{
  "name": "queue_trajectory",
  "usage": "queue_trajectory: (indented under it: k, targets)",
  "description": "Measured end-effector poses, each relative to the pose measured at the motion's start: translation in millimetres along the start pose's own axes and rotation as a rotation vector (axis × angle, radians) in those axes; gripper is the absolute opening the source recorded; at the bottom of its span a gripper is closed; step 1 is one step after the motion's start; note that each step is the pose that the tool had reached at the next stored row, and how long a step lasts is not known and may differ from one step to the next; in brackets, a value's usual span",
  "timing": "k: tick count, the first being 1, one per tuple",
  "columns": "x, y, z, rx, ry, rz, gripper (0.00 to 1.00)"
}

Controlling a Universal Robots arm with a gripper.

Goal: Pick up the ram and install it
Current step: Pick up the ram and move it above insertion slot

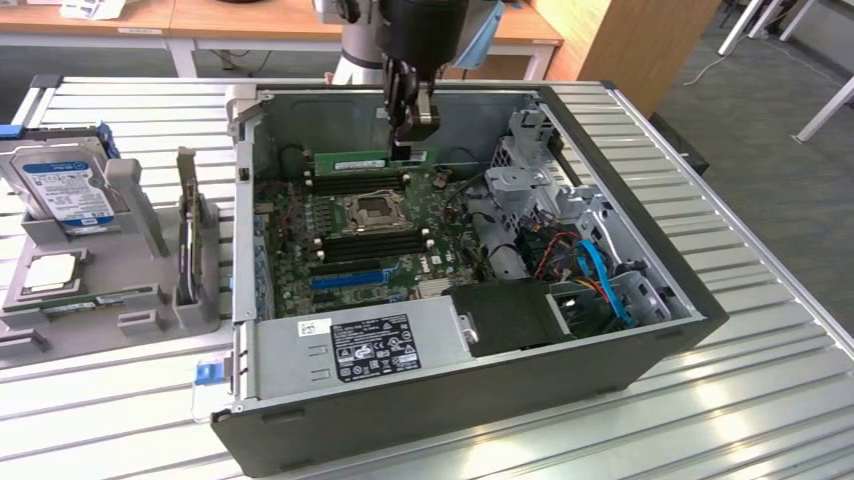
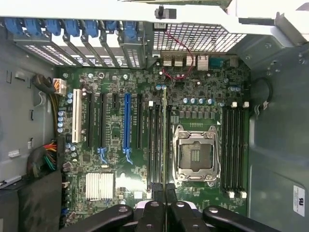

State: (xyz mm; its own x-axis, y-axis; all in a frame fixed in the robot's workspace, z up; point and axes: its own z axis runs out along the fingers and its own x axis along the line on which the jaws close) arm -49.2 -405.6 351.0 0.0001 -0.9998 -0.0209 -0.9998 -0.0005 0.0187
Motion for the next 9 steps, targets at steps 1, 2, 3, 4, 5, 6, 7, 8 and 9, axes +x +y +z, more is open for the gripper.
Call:
queue_trajectory:
  k: [1, 2, 3, 4, 5, 6, 7, 8, 9]
  targets:
    - [0.0, 0.0, 1.5, -0.0001, 0.0000, 0.000, 0.12]
    - [0.1, 0.0, 2.9, -0.0002, 0.0001, 0.000, 0.12]
    - [0.1, -0.1, 4.4, -0.0003, 0.0001, 0.000, 0.12]
    - [0.2, -0.1, 6.0, -0.0004, 0.0001, 0.000, 0.12]
    - [0.2, -0.1, 7.4, -0.0005, 0.0001, 0.000, 0.12]
    - [0.2, -0.1, 8.9, -0.0006, 0.0002, 0.000, 0.12]
    - [0.2, -0.2, 10.4, -0.0007, 0.0001, 0.000, 0.12]
    - [0.3, -0.2, 11.8, -0.0008, 0.0000, 0.000, 0.12]
    - [0.3, -0.2, 13.1, -0.0010, 0.0001, 0.000, 0.12]
